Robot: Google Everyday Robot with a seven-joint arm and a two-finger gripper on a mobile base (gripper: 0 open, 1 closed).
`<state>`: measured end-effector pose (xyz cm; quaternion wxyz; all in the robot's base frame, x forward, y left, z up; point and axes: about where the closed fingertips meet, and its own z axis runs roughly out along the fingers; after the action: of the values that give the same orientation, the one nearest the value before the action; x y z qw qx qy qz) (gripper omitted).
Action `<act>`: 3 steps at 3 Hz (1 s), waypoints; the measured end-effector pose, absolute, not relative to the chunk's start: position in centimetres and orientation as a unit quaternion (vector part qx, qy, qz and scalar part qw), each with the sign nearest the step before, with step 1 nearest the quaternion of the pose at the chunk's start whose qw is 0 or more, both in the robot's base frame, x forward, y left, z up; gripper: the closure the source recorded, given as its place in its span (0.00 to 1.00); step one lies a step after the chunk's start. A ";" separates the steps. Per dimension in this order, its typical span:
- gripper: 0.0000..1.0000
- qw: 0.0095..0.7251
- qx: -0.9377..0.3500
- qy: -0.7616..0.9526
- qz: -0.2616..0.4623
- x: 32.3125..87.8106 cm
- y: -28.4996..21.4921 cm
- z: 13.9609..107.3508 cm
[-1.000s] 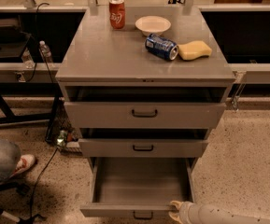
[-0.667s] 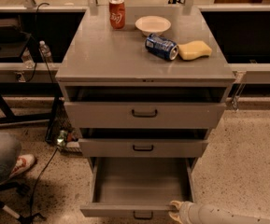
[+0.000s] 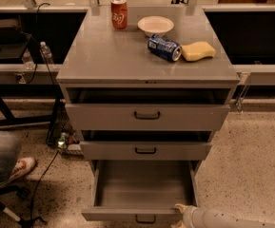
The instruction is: Open bottom drawer
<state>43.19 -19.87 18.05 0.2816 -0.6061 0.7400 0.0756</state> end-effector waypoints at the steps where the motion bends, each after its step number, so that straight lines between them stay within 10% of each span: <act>1: 0.00 0.281 -0.606 0.740 0.077 43.1 -19.7 18.0; 3: 0.00 0.348 -0.591 0.722 0.087 44.9 -23.1 23.3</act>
Offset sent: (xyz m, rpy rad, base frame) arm 0.0181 -0.0324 0.0577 0.1287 -0.1021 0.0071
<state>44.94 -23.07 23.31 0.3484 -0.5909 0.7225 0.0868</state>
